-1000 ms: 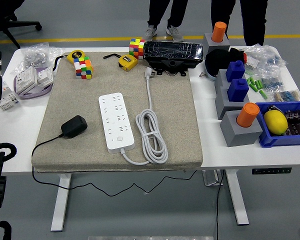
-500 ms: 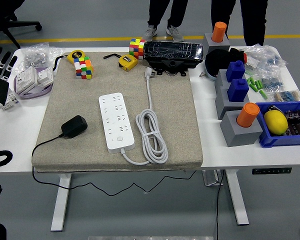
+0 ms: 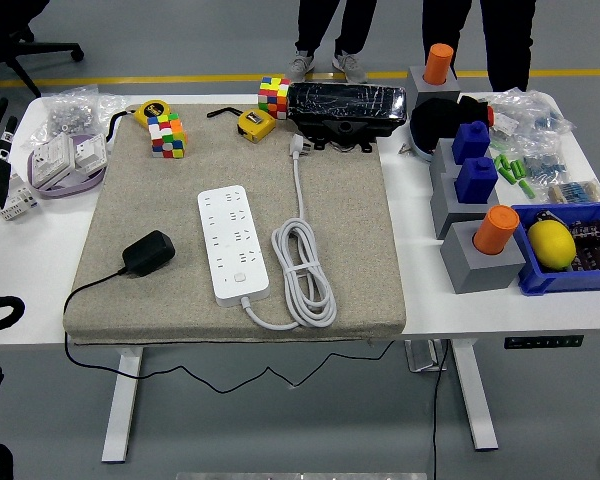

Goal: Pick up the plug,place it near the board,insert it into the board,press the button

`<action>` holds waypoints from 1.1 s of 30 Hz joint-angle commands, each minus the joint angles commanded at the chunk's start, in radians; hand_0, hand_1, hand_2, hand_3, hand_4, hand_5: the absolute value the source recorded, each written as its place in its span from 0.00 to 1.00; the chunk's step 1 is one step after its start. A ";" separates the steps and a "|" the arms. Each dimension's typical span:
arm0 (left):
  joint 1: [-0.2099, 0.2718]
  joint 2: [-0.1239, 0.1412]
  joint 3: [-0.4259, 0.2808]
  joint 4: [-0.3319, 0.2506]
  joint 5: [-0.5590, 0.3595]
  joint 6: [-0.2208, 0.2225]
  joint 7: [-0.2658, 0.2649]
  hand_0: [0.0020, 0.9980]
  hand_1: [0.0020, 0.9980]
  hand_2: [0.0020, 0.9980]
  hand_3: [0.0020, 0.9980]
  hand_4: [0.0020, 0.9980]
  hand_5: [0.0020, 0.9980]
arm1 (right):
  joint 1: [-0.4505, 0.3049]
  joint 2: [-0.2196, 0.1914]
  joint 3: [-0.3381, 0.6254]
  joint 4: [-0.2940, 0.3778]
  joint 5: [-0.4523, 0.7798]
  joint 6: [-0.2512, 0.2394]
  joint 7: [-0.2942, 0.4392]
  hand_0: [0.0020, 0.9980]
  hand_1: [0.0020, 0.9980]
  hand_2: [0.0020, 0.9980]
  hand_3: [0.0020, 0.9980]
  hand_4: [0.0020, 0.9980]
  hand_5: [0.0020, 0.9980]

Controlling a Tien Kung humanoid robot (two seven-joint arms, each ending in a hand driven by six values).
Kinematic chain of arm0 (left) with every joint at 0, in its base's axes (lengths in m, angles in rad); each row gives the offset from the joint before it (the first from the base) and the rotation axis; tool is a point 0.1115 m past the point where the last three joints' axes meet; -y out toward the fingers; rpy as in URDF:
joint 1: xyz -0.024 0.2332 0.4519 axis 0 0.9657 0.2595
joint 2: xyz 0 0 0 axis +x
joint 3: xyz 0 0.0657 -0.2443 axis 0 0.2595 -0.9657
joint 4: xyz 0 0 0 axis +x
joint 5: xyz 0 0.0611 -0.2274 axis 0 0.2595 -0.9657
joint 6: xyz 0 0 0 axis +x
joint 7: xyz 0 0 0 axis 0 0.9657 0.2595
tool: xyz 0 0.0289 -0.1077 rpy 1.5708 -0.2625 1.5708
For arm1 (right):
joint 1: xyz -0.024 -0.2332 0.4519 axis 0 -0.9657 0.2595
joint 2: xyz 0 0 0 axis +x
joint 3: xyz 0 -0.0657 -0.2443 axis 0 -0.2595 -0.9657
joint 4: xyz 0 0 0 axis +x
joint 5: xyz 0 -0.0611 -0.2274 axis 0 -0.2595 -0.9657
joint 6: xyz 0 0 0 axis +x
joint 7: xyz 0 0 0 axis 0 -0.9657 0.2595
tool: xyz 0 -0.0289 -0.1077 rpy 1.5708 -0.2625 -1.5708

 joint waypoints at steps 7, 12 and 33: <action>-0.005 -0.001 0.002 -0.007 0.031 0.022 -0.003 1.00 0.76 0.53 0.47 0.82 0.00 | 0.003 -0.001 0.001 0.000 0.000 0.001 0.000 0.80 0.75 0.73 0.78 1.00 1.00; 0.033 -0.014 0.014 -0.147 0.170 0.095 0.000 1.00 0.74 0.52 0.43 0.78 0.00 | 0.003 -0.001 -0.002 0.000 0.008 0.001 0.003 0.80 0.74 0.73 0.78 1.00 1.00; 0.002 0.099 0.176 -0.315 1.053 0.606 0.263 0.98 0.72 0.48 0.36 0.69 0.00 | 0.006 -0.005 0.011 0.000 -0.004 0.002 0.005 0.80 0.75 0.73 0.78 1.00 1.00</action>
